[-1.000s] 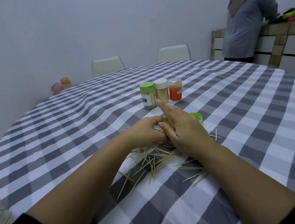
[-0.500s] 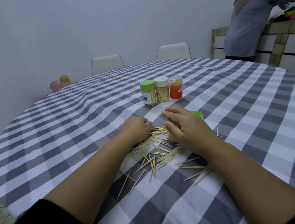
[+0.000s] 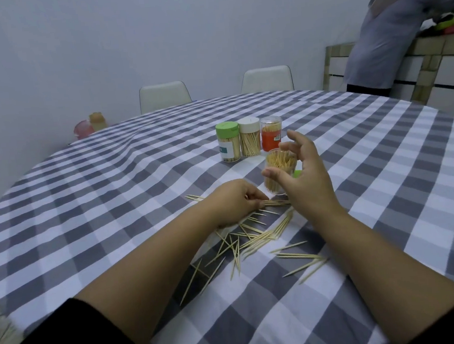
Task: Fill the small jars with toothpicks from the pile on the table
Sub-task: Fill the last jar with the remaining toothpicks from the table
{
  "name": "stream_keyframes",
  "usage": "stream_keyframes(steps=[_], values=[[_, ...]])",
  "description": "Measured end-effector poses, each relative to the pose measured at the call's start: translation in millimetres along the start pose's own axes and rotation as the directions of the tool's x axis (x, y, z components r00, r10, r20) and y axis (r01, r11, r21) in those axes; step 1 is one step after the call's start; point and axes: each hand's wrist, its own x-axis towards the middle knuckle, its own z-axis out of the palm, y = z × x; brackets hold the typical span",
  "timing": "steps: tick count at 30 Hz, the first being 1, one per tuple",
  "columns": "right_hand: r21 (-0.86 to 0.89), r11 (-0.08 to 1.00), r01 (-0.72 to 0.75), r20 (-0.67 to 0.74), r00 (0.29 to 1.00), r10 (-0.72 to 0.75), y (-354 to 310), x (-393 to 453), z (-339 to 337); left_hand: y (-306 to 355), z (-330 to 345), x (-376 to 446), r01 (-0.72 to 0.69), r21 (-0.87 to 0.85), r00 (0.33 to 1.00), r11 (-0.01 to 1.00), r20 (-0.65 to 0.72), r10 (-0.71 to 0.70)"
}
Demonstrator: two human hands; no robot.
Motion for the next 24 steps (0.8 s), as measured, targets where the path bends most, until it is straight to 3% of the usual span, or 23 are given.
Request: stream_keyframes(steps=[11, 16, 24], values=[[-0.014, 0.999, -0.039, 0.217, 0.975, 0.041, 5.0, -0.7, 16.2, -0.6, -19.7, -31.7, -0.021, 0.084, 0.984, 0.996, 0.175, 0.006], [0.044, 0.996, -0.073, 0.29, 0.955, 0.057, 5.0, -0.7, 18.8, 11.1, -23.9, -35.9, -0.095, 0.265, 0.956, 0.96, 0.295, 0.013], [0.026, 0.997, -0.077, 0.292, 0.954, 0.066, 4.9, -1.6, 19.1, 13.1, -6.0, -30.7, -0.147, 0.51, 0.979, 0.847, 0.195, 0.052]])
